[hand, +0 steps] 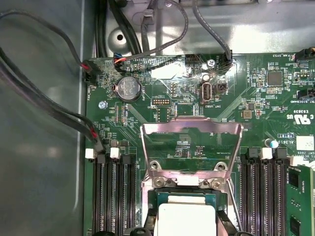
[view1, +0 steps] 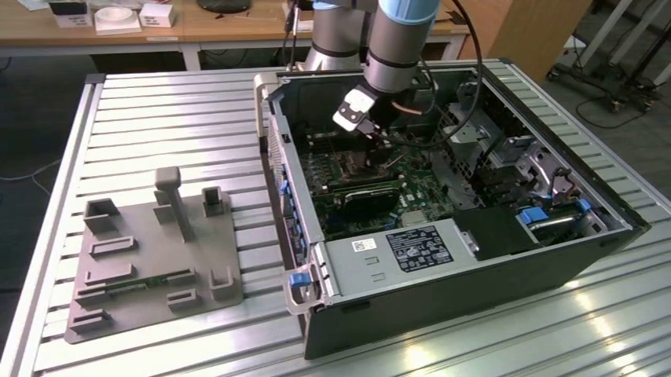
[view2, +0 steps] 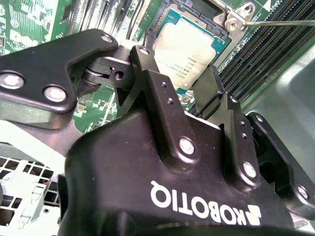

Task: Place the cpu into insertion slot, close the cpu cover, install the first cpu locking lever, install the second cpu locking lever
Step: 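Place the cpu into insertion slot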

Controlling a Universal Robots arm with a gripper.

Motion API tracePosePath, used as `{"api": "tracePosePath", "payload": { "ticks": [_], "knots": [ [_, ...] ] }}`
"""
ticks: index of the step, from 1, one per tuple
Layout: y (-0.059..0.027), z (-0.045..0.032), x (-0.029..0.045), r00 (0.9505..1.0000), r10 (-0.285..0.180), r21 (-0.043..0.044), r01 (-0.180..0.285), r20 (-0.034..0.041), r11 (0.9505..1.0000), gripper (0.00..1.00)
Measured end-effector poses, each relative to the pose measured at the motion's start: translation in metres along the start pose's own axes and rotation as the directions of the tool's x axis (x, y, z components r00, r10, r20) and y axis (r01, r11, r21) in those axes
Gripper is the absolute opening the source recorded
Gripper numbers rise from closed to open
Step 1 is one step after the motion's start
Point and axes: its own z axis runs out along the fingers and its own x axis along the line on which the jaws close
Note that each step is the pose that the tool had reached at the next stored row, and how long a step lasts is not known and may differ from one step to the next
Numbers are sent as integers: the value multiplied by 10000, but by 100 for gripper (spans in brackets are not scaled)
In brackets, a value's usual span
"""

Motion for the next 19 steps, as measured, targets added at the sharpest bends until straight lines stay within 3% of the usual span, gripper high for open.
{"api": "tracePosePath", "payload": {
  "ticks": [19],
  "knots": [
    [-8, 46, -9, 10000, -68, 74, 68, 2, 9999, 54]
  ]
}}
